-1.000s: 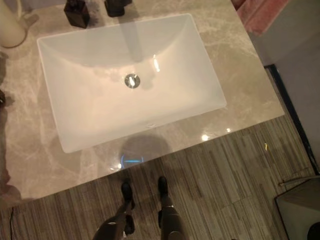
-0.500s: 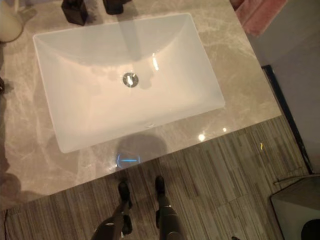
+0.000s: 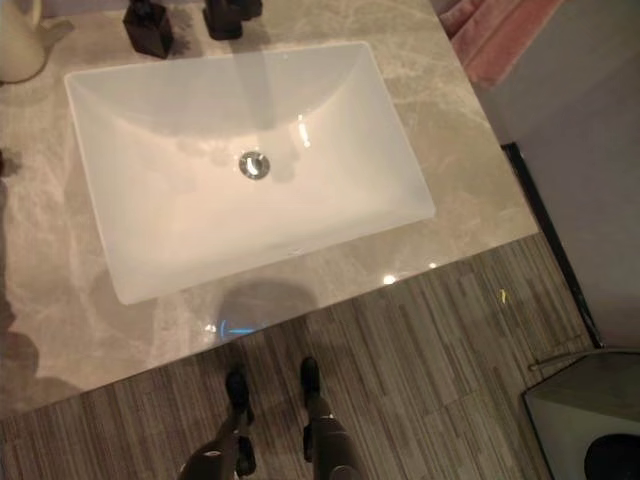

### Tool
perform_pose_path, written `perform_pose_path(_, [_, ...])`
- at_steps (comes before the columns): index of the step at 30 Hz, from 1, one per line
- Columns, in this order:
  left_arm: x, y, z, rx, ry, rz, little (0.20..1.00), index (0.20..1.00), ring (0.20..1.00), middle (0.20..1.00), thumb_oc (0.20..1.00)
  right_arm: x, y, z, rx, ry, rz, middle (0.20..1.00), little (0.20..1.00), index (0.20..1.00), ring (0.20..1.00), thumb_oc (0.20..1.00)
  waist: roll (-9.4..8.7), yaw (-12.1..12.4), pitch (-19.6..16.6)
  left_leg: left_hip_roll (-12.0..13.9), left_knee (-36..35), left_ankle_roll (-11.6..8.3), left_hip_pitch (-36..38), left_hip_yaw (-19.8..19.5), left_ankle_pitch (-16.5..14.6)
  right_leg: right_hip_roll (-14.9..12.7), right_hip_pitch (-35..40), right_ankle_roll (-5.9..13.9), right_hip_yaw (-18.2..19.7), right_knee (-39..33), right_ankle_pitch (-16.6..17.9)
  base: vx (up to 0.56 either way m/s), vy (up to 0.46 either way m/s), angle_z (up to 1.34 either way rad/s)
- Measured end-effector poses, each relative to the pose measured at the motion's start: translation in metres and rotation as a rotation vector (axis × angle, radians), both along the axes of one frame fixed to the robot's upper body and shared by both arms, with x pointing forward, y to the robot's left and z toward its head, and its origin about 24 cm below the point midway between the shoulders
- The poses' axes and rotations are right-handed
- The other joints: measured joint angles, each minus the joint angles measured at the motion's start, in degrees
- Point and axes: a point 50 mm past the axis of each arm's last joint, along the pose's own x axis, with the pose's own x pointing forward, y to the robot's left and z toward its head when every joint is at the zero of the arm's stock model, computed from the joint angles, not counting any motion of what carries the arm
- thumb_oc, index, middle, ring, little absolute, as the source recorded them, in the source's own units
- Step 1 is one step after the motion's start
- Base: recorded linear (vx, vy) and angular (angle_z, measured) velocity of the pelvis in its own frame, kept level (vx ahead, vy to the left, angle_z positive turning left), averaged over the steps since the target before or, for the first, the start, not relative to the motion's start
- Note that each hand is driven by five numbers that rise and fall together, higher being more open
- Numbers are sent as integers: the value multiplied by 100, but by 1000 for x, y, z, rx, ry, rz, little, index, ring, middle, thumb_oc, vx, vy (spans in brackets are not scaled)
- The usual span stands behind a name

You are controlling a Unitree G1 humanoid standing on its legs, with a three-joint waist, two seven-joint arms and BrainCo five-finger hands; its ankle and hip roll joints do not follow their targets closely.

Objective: Put brush and paste in cup on sink, flatten towel.

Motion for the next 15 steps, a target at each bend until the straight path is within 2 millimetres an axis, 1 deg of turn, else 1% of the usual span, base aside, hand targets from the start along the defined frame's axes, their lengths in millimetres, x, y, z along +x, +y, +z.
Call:
perform_pose_path(1, [2, -3, 1, 8, 4, -5, 200, 200, 200, 200, 200, 6, 5, 0, 17, -36, 31, 1000, 1000, 1000, 1000, 1000, -3, -18, -2, -3, 0, -4, -6, 9, 3, -2, -13, 0, 6, 0, 0, -10, 2, -3])
perform_pose_path(2, [4, -5, 0, 9, 9, -11, 200, 200, 200, 200, 200, 6, 4, 1, 22, -43, 33, 1000, 1000, 1000, 1000, 1000, -1, -13, -8, -3, 0, -4, -7, 10, 3, 0, -14, 0, 9, 0, 0, -7, 8, -4])
perform_pose_path(4, [7, -8, 2, 19, 16, -15, 200, 200, 200, 200, 200, -3, 0, 0, 10, 10, -5, 1000, 1000, 1000, 1000, 1000, -14, -17, -40, -8, 0, -4, -12, 16, 3, 4, -28, 0, 15, 0, 0, -15, 13, -3])
perform_pose_path(7, [8, -10, 3, 24, 14, -19, 200, 200, 200, 200, 200, -11, -3, -1, 1, 44, -25, 1000, 1000, 1000, 1000, 1000, -10, -44, -140, -18, 1, 4, -125, 29, 17, 8, -148, 0, 21, 0, 2, 0, 0, 0])
perform_pose_path(15, [11, -13, 4, 20, 17, -25, 200, 200, 200, 200, 200, -4, -4, -1, -14, 34, -41, 1000, 1000, 1000, 1000, 1000, -2, -42, -156, -15, 2, 8, -129, 22, 29, -9, -148, -3, 13, 0, 21, 0, 0, 0])
